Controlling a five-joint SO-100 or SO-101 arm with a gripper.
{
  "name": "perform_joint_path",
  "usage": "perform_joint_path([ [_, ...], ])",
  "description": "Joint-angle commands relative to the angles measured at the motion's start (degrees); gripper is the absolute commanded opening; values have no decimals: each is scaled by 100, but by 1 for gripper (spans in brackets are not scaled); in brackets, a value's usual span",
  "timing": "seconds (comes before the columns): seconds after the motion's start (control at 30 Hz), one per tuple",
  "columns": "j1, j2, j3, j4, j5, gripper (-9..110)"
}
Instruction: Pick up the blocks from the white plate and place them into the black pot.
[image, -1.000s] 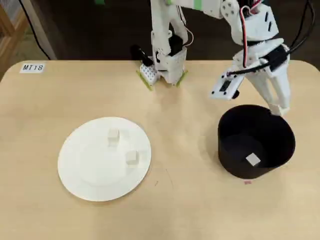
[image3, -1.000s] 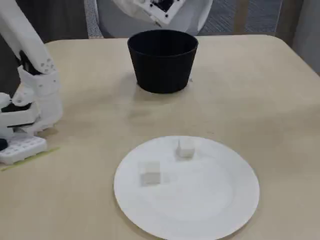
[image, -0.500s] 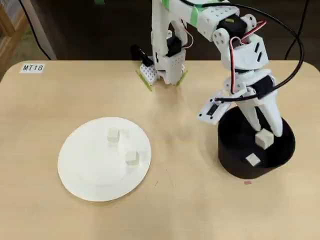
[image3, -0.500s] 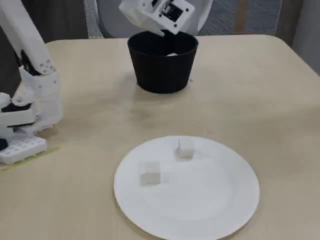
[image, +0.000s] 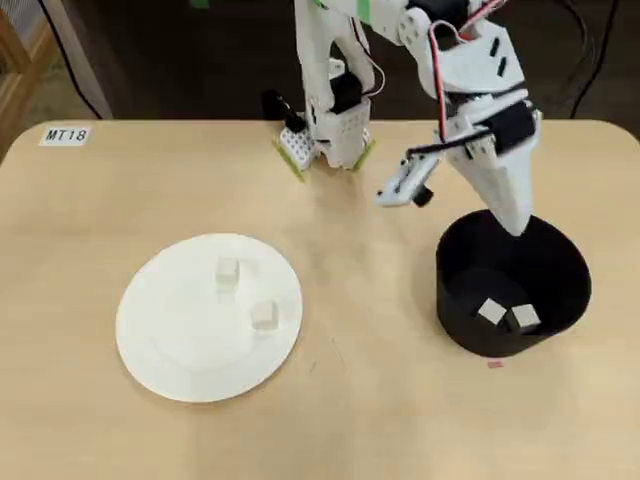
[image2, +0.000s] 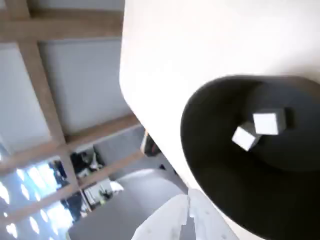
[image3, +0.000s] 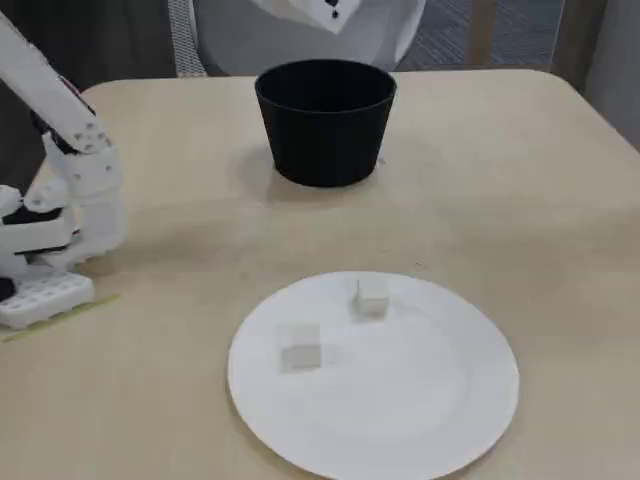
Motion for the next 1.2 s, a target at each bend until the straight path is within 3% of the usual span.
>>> perform_joint_path([
  [0.0,932,545,220,782,387,-2],
  [0.17,2549,1204,1406,1020,1072,-2],
  [0.33,3788,1028,1617,1239,1055,-2],
  [0.6,5344,105,1406,1626,-1521,-2],
  [0.9,5810,-1608,26,2329,-3419,-2],
  [1.17,5748,-2742,-545,2355,-3498,-2],
])
